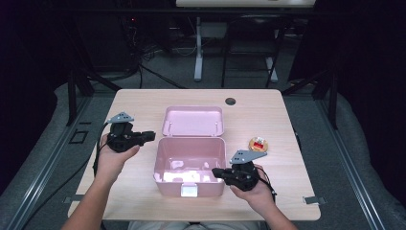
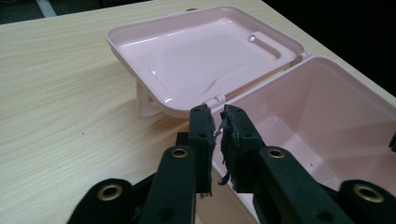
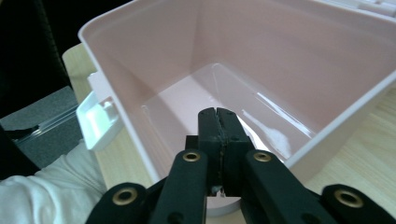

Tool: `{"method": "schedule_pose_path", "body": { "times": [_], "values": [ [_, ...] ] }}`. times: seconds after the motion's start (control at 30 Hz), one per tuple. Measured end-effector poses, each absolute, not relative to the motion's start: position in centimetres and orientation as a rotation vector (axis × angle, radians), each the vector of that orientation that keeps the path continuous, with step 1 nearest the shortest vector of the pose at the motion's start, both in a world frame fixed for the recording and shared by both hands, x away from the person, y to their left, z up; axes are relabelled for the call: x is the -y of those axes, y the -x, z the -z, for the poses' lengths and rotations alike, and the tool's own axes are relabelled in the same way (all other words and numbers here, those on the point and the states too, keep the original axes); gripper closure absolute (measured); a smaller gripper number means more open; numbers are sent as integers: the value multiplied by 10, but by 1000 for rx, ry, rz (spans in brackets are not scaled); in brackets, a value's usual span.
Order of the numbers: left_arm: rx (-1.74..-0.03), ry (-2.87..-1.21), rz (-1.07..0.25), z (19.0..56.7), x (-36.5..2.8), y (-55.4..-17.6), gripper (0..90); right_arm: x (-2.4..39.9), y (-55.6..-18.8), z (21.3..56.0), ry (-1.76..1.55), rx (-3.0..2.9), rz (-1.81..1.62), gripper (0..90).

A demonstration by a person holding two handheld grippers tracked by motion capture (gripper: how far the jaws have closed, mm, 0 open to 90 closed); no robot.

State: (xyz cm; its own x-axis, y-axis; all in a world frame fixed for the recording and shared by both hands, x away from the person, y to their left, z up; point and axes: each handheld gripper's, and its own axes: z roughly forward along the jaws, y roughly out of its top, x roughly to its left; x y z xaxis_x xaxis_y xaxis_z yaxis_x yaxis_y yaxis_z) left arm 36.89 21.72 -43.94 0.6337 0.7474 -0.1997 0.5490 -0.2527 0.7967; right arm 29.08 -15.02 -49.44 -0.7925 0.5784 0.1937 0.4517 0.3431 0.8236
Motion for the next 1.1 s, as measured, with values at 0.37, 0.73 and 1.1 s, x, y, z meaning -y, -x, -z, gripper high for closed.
{"method": "schedule_pose_path", "body": {
  "times": [0.37, 0.73, 1.1],
  "values": [
    [-1031, -1929, -278, 446, -221, -364, 689, 151, -290, 486, -936, -2458, -1437, 769],
    [-1004, -1966, -274, 450, -222, -360, 578, 149, -294, 477, -940, -2460, -1419, 649],
    [-1010, -1979, -275, 445, -227, -356, 538, 157, -297, 463, -964, -2409, -1468, 560]
  ]
}}
